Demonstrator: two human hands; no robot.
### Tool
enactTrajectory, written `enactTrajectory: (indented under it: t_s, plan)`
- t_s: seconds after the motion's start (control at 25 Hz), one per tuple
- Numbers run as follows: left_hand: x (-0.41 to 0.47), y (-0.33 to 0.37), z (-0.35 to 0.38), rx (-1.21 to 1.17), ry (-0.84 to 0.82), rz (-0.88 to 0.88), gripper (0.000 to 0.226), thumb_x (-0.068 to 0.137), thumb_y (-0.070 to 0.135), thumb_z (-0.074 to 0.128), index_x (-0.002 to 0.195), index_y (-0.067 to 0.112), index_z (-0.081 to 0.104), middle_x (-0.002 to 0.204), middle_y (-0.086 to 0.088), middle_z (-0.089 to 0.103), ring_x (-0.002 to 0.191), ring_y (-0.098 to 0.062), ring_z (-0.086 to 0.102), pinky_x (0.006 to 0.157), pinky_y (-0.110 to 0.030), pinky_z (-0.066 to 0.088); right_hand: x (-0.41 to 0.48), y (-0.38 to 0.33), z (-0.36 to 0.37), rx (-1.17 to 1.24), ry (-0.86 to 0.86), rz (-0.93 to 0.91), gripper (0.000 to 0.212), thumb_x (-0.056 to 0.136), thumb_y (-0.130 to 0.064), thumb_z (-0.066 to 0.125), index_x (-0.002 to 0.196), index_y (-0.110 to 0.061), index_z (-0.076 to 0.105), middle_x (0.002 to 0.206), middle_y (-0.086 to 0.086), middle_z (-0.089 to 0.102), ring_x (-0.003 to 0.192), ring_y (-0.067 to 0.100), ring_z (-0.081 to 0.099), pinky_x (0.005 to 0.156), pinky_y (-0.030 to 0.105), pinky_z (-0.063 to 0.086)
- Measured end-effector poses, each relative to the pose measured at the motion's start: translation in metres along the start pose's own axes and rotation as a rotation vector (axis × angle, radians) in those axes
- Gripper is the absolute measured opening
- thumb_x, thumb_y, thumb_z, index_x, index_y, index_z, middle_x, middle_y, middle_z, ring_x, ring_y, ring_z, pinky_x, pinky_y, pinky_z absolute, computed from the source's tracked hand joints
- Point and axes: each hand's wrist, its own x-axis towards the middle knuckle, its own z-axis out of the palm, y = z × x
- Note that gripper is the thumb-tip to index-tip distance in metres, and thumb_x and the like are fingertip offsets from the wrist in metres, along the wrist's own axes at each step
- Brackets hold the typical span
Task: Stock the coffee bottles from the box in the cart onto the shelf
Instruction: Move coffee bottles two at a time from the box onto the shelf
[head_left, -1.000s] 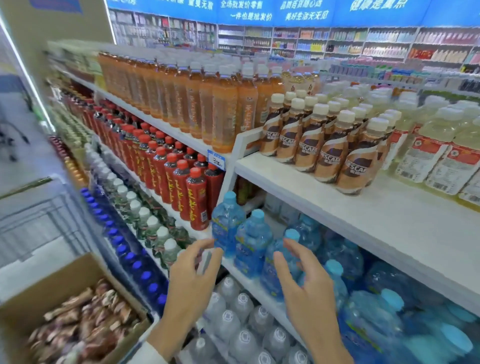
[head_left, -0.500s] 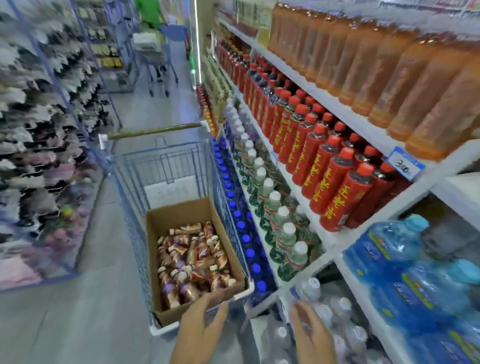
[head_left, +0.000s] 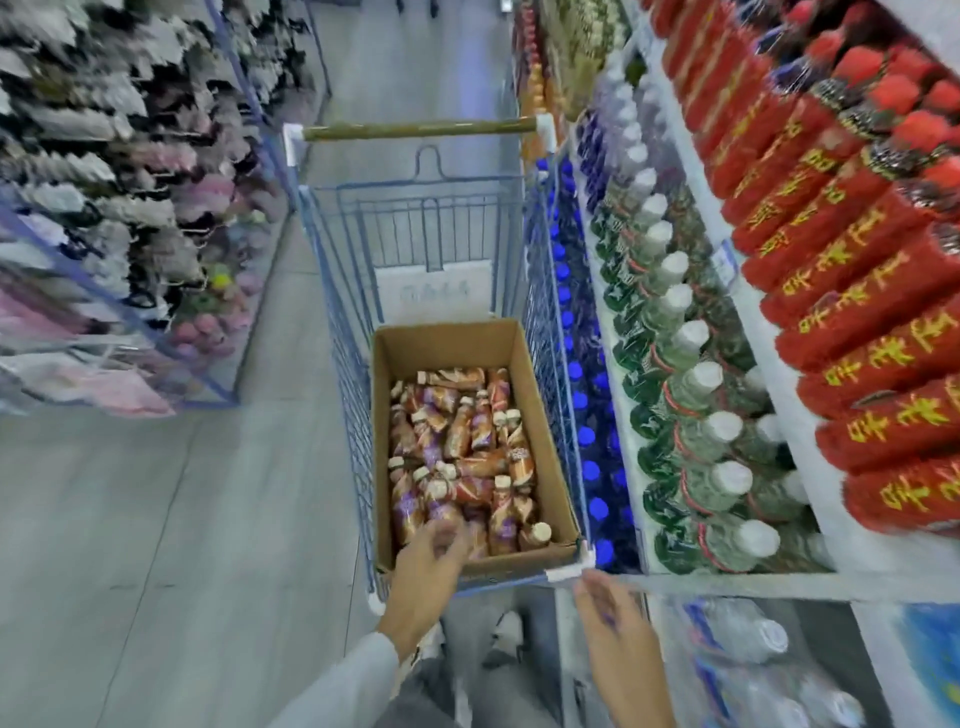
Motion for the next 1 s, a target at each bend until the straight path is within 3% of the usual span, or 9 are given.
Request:
enactTrajectory:
  t_s: [0.12,0.24,0.36,0.44,0.6,0.76,0.84,1.0]
  plan:
    - [0.067,0.019,0.034,-0.056,-0.019,-0.112,0.032,0.096,0.040,0.063,0.119,0.018,0.064,0.113,0.003,0.067,0.104,-0.014,0.062,0.088,-0.029,0.048,0.026,-0.012,0.007,-0.016,-0.053,0.023,0.013,0.095,-0.023,0.067,0.099,-0.035,0.065,0.108,-0.008,0.070,0.104,0.010,0.064,0.085,0.018,0.043]
    - [0.140,0.034,0.076,-0.068,-0.017,-0.172,0.040,0.094,0.043,0.064,0.124,0.016,0.064,0.117,0.002,0.067,0.109,-0.017,0.060,0.094,-0.030,0.043,0.065,-0.020,0.007,-0.017,-0.118,0.050,0.011,0.095,-0.024,0.067,0.104,-0.030,0.067,0.108,-0.008,0.071,0.104,0.005,0.065,0.079,0.011,0.043]
    - [0.210,0.033,0.116,-0.076,0.038,-0.291,0.056,0.083,0.054,0.063,0.117,0.010,0.067,0.115,-0.005,0.070,0.108,-0.027,0.064,0.099,-0.038,0.048,0.109,-0.032,0.013,-0.025,-0.162,0.047,0.013,0.097,-0.024,0.064,0.106,-0.033,0.065,0.106,-0.013,0.070,0.095,-0.008,0.063,0.076,0.005,0.044]
    - [0.243,0.025,0.139,0.007,0.041,-0.320,0.062,0.086,0.050,0.062,0.128,0.004,0.059,0.128,-0.009,0.064,0.117,-0.031,0.060,0.103,-0.043,0.047,0.133,-0.045,0.014,-0.042,-0.183,0.022,0.014,0.098,-0.032,0.061,0.111,-0.036,0.064,0.108,-0.021,0.067,0.095,-0.018,0.057,0.076,-0.001,0.041]
    - [0.289,0.001,0.167,0.204,0.021,-0.316,0.055,0.091,0.034,0.069,0.130,-0.001,0.053,0.131,-0.017,0.060,0.121,-0.036,0.057,0.102,-0.040,0.046,0.172,-0.061,0.016,-0.071,-0.239,0.038,0.020,0.098,-0.037,0.058,0.118,-0.036,0.061,0.113,-0.026,0.062,0.097,-0.025,0.052,0.076,-0.005,0.039]
    - [0.315,-0.017,0.181,0.414,-0.001,-0.327,0.071,0.085,0.037,0.074,0.139,0.002,0.042,0.142,-0.023,0.044,0.131,-0.040,0.046,0.110,-0.044,0.041,0.194,-0.069,0.017,-0.043,-0.250,0.074,0.022,0.098,-0.034,0.060,0.120,-0.032,0.064,0.112,-0.021,0.064,0.096,-0.022,0.055,0.074,-0.003,0.041]
    - [0.316,-0.016,0.184,0.433,0.001,-0.335,0.070,0.088,0.035,0.071,0.142,0.003,0.038,0.145,-0.025,0.035,0.133,-0.042,0.041,0.112,-0.044,0.038,0.199,-0.071,0.018,-0.053,-0.261,0.090,0.022,0.098,-0.033,0.060,0.120,-0.031,0.064,0.112,-0.020,0.065,0.095,-0.021,0.056,0.074,-0.003,0.041]
    - [0.305,-0.016,0.175,0.325,0.036,-0.263,0.068,0.082,0.028,0.077,0.137,0.008,0.043,0.141,-0.020,0.038,0.125,-0.041,0.050,0.106,-0.039,0.041,0.200,-0.073,0.020,-0.093,-0.295,0.109,0.021,0.098,-0.033,0.060,0.119,-0.031,0.064,0.113,-0.019,0.065,0.095,-0.022,0.056,0.074,-0.002,0.042]
